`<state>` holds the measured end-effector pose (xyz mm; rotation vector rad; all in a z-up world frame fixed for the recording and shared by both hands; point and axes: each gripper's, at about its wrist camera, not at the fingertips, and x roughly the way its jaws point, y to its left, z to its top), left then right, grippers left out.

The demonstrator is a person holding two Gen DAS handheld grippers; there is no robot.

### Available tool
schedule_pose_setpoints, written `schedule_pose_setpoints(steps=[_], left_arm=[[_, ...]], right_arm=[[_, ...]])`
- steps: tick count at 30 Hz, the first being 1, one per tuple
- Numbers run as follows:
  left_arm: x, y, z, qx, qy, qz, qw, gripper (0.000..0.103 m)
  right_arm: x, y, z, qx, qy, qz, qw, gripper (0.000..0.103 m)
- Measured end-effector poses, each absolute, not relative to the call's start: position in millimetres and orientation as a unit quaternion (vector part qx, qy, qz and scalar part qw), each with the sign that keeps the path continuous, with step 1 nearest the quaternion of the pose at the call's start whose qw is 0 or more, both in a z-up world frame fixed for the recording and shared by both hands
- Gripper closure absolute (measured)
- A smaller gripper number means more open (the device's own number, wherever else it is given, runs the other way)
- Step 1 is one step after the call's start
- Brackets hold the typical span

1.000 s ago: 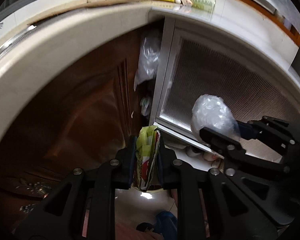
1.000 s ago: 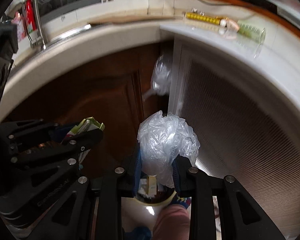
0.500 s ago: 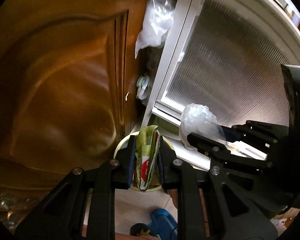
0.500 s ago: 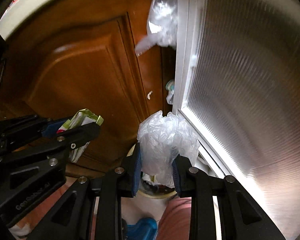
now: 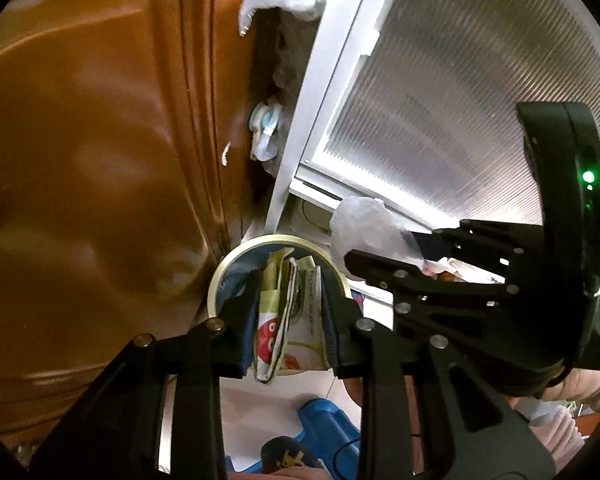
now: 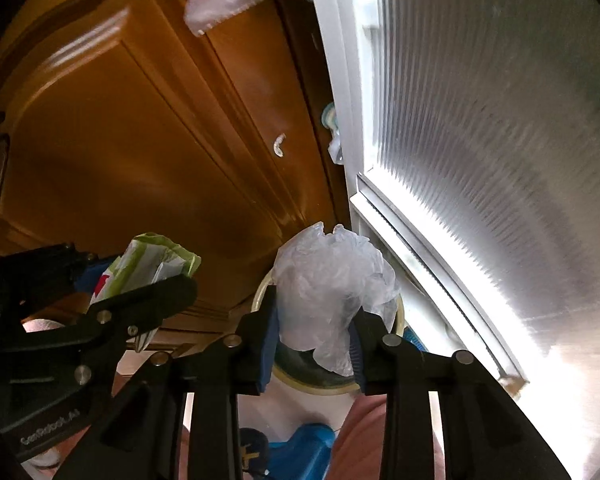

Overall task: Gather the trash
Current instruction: 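Lower the packet and plastic bag into the floor bin and open both tools, then raise both tools from the bin back toward the countertop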

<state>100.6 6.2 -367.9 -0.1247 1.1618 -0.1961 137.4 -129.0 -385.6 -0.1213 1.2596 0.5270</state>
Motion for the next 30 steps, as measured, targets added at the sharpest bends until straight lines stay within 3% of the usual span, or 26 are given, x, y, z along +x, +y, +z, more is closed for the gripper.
schedule_pose_setpoints(steps=[5, 13, 15, 30], left_arm=[[109, 2, -370, -0.047, 0.544, -0.095, 0.832, 0.076], [114, 7, -374, -0.057, 0.549, -0.091, 0.829, 0.038], [113, 8, -373, -0.060, 0.550, -0.091, 0.828, 0.033], [80, -5, -323, -0.054, 0.527, -0.107, 0.841, 0.032]], right_arm=[[152, -131, -398, -0.041, 0.592, 0.241, 0.768, 0.063], [168, -146, -403, -0.020, 0.601, 0.223, 0.767, 0.057], [170, -153, -399, -0.013, 0.601, 0.217, 0.769, 0.057], [121, -173, -355, 0.018, 0.577, 0.182, 0.796, 0.057]])
